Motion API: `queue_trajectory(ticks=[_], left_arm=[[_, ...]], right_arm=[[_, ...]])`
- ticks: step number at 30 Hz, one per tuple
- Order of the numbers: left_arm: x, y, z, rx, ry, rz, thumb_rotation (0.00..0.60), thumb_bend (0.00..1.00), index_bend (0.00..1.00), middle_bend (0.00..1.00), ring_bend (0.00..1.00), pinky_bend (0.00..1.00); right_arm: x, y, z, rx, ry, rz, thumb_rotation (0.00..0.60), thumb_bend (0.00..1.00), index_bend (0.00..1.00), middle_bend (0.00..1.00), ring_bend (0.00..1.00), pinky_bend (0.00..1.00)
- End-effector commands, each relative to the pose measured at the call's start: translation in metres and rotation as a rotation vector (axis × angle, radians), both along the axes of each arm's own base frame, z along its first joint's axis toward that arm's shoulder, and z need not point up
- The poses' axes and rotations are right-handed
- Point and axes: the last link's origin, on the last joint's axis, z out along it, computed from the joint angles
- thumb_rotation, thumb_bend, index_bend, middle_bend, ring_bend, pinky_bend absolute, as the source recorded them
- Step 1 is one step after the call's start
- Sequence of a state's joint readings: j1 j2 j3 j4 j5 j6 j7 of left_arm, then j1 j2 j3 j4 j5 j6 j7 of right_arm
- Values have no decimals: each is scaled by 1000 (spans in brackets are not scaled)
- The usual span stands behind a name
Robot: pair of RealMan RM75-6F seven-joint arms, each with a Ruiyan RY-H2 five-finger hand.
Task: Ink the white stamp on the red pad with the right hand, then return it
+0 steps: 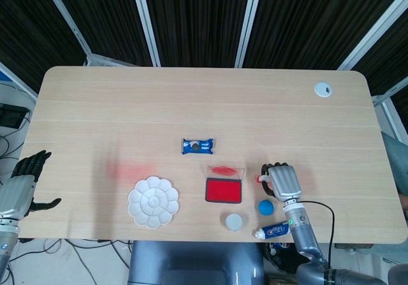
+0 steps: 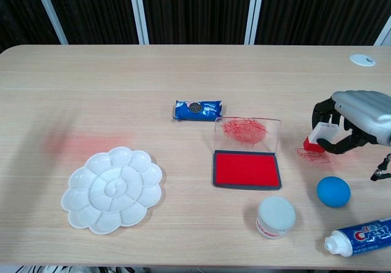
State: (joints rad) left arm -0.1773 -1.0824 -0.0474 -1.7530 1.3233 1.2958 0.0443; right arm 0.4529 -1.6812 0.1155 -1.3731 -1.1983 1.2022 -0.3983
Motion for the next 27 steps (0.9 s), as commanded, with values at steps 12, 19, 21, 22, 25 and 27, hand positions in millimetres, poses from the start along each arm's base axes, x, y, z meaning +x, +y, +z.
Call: queue_trajectory(ticks=[12,19,21,22,25,27], left_arm=[[0,0,-1,4,7,8,600,0,0,0,0,0],[0,0,-1,4,10,8,600,0,0,0,0,0],[0,0,-1,4,10,9,600,0,0,0,0,0],[0,0,-1,4,10,8,600,0,0,0,0,0],[0,0,-2,4,11,9,600,0,0,0,0,0],[0,0,-1,4,11,10,600,0,0,0,0,0]], right_arm=[[-8,-5,-14,7,-31,-31,600,559,741,565,430,448],[-11,-7,-15,2,-19,-38,600,529,741,551,420,436],[-12,-8,-15,1,-14,-41,600,525,741,549,418,436],[-12,-8,-15,0,-11,-42,600,524,741,548,417,436],[-13,-9,-15,-1,-2,-46,600,520,740,546,415,435],[-13,-9,-16,-2,4,-50,600,518,741,545,415,435]])
